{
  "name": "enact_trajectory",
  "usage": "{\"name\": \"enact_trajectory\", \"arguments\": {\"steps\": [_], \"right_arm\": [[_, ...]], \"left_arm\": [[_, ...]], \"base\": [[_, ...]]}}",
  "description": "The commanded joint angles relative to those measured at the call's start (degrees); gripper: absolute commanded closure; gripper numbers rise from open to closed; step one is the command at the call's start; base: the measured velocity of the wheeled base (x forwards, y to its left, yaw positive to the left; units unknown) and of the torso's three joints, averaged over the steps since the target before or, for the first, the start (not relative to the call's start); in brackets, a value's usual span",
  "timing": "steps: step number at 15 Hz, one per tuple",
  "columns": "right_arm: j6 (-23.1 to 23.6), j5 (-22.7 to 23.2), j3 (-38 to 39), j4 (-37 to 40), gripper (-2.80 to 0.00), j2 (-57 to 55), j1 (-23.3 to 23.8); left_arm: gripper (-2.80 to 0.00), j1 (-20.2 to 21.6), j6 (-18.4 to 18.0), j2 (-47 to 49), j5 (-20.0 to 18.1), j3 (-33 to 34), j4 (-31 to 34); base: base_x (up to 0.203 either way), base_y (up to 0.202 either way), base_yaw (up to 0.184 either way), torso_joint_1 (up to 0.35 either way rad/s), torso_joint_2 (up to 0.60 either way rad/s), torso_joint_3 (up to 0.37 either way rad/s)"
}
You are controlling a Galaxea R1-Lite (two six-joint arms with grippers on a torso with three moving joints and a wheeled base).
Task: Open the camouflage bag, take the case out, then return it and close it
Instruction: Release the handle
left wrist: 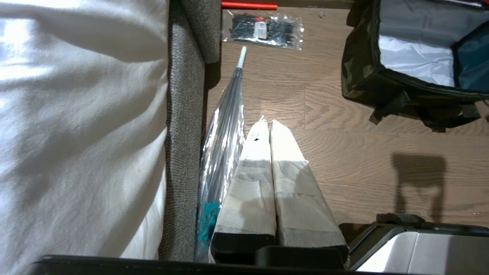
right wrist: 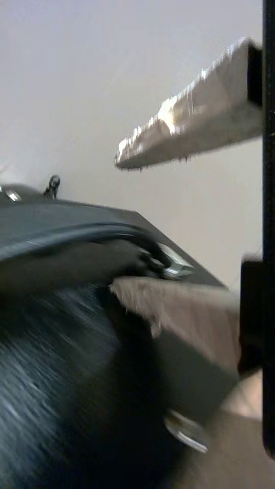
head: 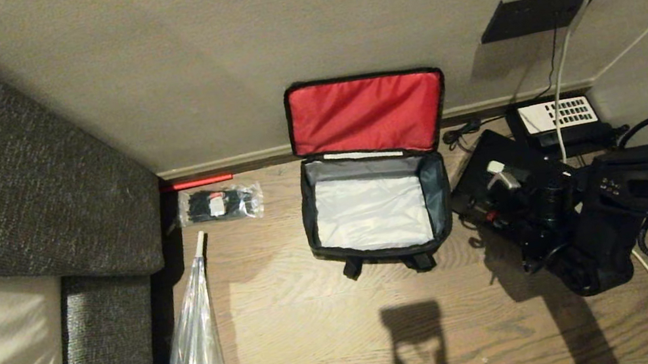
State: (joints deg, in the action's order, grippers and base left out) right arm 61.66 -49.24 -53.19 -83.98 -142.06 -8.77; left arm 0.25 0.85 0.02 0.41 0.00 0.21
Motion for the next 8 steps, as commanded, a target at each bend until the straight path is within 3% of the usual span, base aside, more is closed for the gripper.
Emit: {"name": "enact_trajectory", "arguments": {"steps": [1, 2, 3, 6, 8], "right_arm": [[-0.3, 1.7, 5.8, 0.2, -2.80, 5.8, -1.2], [-0.7, 2.6, 9.3, 0.5, -2.80, 8.7, -2.0], [-0.8, 3.1, 12.3, 0.8, 0.00, 12.2, -3.0], [-2.4, 4.9, 18.5, 7.2, 0.00, 25.8, -5.4], [-6.5, 10.5, 19.9, 16.0, 0.00, 37.0, -6.4]], "left_arm": [[0.00, 0.0, 0.0, -0.1, 0.0, 0.2, 0.0], [0.00, 0.0, 0.0, -0.1, 0.0, 0.2, 0.0], [0.00, 0.0, 0.0, -0.1, 0.0, 0.2, 0.0], [0.00, 0.0, 0.0, -0.1, 0.0, 0.2, 0.0], [0.00, 0.1, 0.0, 0.0, 0.0, 0.2, 0.0]], "base": [[0.000, 0.000, 0.000, 0.000, 0.00, 0.000], [0.000, 0.000, 0.000, 0.000, 0.00, 0.000], [0.000, 0.000, 0.000, 0.000, 0.00, 0.000], [0.000, 0.000, 0.000, 0.000, 0.00, 0.000], [0.000, 0.000, 0.000, 0.000, 0.00, 0.000]]}}
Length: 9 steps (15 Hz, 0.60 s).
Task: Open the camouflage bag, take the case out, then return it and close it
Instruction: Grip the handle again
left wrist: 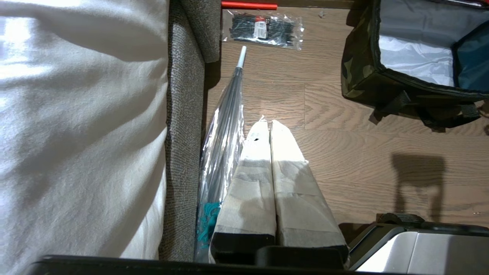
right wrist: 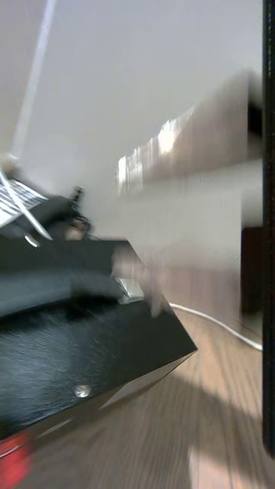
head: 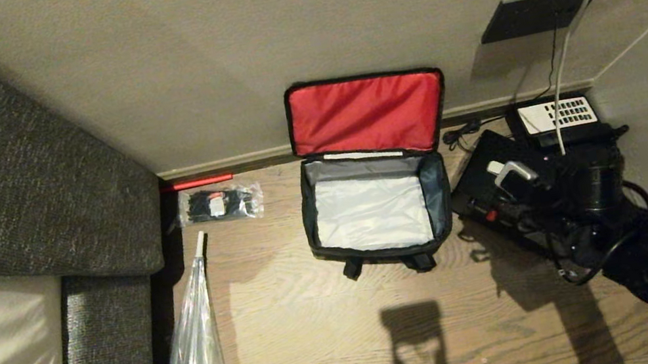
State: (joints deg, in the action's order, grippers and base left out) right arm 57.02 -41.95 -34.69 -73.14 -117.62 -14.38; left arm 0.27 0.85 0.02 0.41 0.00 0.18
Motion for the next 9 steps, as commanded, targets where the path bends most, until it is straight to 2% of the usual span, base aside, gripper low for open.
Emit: {"name": "enact_trajectory", "arguments": {"steps": [1, 2, 4, 7, 9], "right_arm": [[-4.6, 7.3, 2.0, 10.1, 0.00, 18.6, -1.0], [-7.5, 10.5, 3.0, 15.5, 0.00, 25.5, -1.3], [-14.3, 13.6, 6.2, 24.8, 0.00, 37.9, -1.5], [-28.2, 21.1, 10.7, 45.2, 0.00, 60.5, -1.0], [-39.0, 26.5, 14.2, 58.0, 0.00, 76.8, 1.2]], "left_arm": [[0.00, 0.0, 0.0, 0.0, 0.0, 0.2, 0.0], [0.00, 0.0, 0.0, 0.0, 0.0, 0.2, 0.0], [0.00, 0.0, 0.0, 0.0, 0.0, 0.2, 0.0], [0.00, 0.0, 0.0, 0.0, 0.0, 0.2, 0.0], [0.00, 0.0, 0.0, 0.0, 0.0, 0.2, 0.0]], "base": [[0.000, 0.000, 0.000, 0.000, 0.00, 0.000], [0.000, 0.000, 0.000, 0.000, 0.00, 0.000], [0.000, 0.000, 0.000, 0.000, 0.00, 0.000], [0.000, 0.000, 0.000, 0.000, 0.00, 0.000], [0.000, 0.000, 0.000, 0.000, 0.00, 0.000]]}}
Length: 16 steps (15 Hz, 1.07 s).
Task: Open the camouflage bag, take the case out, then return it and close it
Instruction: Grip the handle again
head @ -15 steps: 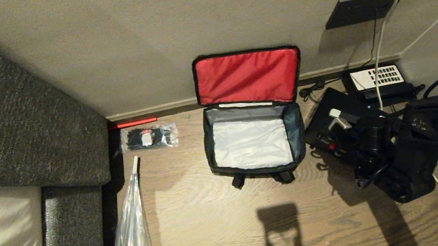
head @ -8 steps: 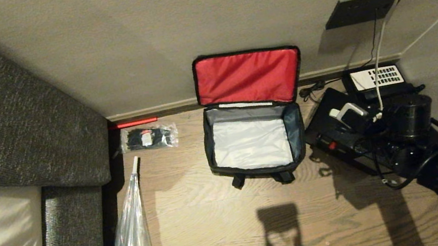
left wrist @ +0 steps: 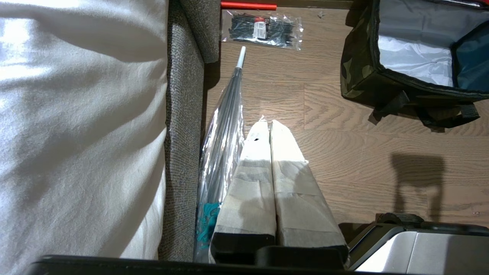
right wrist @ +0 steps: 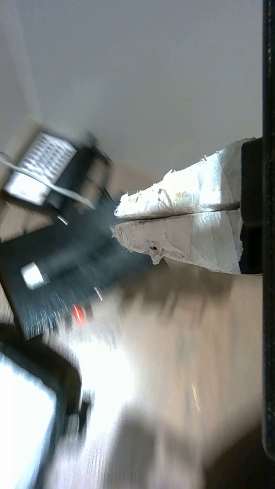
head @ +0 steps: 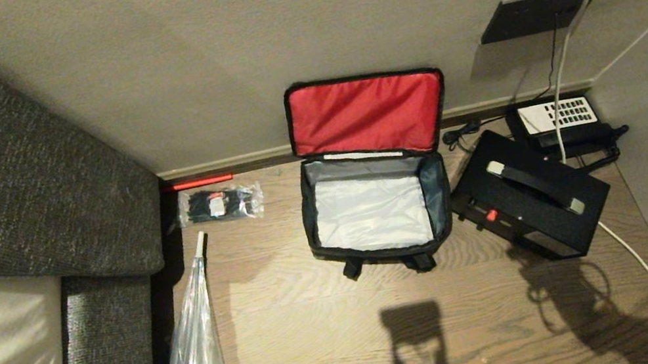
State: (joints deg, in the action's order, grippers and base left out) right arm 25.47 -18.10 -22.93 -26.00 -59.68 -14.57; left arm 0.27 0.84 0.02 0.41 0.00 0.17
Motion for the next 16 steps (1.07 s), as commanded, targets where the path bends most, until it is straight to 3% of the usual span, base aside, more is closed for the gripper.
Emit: {"name": "enact_trajectory", "arguments": {"steps": [1, 4, 7, 13, 16], "right_arm": [[-12.8, 5.7, 4.9, 16.5, 0.00, 27.6, 3.3], [-22.0, 12.4, 15.0, 24.2, 0.00, 46.0, 10.0], [-25.5, 17.5, 22.7, 23.3, 0.00, 49.9, 14.3], [-28.3, 17.4, 22.9, 24.0, 0.00, 59.9, 14.5], [-25.1, 17.9, 22.1, 26.6, 0.00, 59.9, 14.4]], "left_arm": [[0.00, 0.0, 0.0, -0.1, 0.0, 0.2, 0.0], [0.00, 0.0, 0.0, 0.0, 0.0, 0.2, 0.0], [0.00, 0.0, 0.0, 0.0, 0.0, 0.2, 0.0], [0.00, 0.0, 0.0, 0.0, 0.0, 0.2, 0.0], [0.00, 0.0, 0.0, 0.0, 0.0, 0.2, 0.0]], "base": [[0.000, 0.000, 0.000, 0.000, 0.00, 0.000], [0.000, 0.000, 0.000, 0.000, 0.00, 0.000], [0.000, 0.000, 0.000, 0.000, 0.00, 0.000], [0.000, 0.000, 0.000, 0.000, 0.00, 0.000], [0.000, 0.000, 0.000, 0.000, 0.00, 0.000]]}}
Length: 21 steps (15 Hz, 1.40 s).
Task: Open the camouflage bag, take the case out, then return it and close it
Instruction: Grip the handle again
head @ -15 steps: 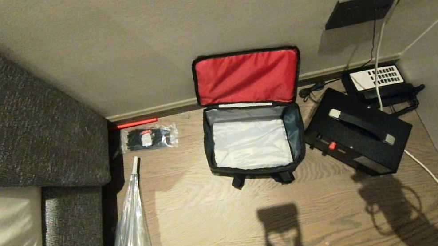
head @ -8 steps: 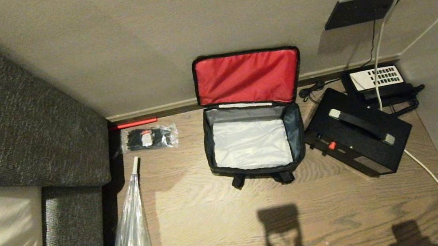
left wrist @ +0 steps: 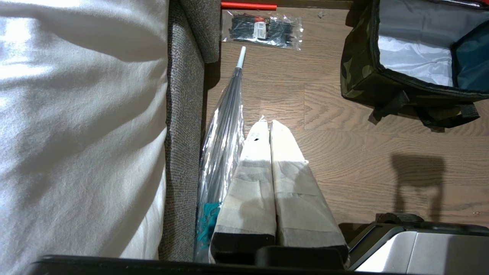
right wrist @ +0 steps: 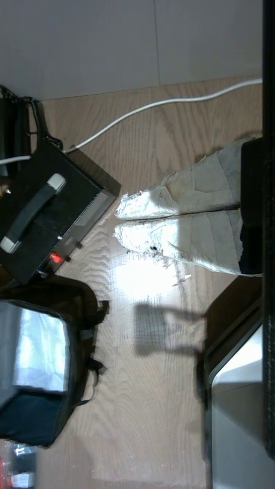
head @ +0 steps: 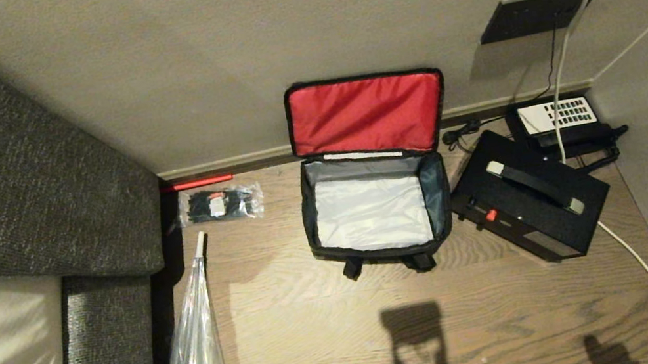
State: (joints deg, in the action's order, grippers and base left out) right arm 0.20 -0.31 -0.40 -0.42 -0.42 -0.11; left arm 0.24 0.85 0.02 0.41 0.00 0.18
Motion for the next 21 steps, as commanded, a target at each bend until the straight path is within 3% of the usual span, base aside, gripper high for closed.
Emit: {"name": "enact_trajectory", "arguments": {"steps": [1, 4, 8, 14, 16, 21], "right_arm": [[0.3, 0.1, -0.4, 0.4, 0.00, 0.6, -0.1], [4.5, 1.4, 0.3, -1.7, 0.00, 0.6, -0.1], [-0.8, 0.8, 0.4, -1.8, 0.00, 0.7, -0.1], [0.0, 0.4, 0.4, 0.5, 0.00, 0.7, -0.1], [3.7, 0.8, 0.4, 1.1, 0.00, 0.7, -0.1], [3.3, 1.0, 0.3, 1.0, 0.00, 0.7, -0.1]], "left_arm": [[0.00, 0.0, 0.0, 0.0, 0.0, 0.2, 0.0], [0.00, 0.0, 0.0, 0.0, 0.0, 0.2, 0.0], [0.00, 0.0, 0.0, 0.0, 0.0, 0.2, 0.0], [0.00, 0.0, 0.0, 0.0, 0.0, 0.2, 0.0], [0.00, 0.0, 0.0, 0.0, 0.0, 0.2, 0.0], [0.00, 0.0, 0.0, 0.0, 0.0, 0.2, 0.0]], "base": [[0.000, 0.000, 0.000, 0.000, 0.00, 0.000], [0.000, 0.000, 0.000, 0.000, 0.00, 0.000], [0.000, 0.000, 0.000, 0.000, 0.00, 0.000], [0.000, 0.000, 0.000, 0.000, 0.00, 0.000], [0.000, 0.000, 0.000, 0.000, 0.00, 0.000], [0.000, 0.000, 0.000, 0.000, 0.00, 0.000]]}}
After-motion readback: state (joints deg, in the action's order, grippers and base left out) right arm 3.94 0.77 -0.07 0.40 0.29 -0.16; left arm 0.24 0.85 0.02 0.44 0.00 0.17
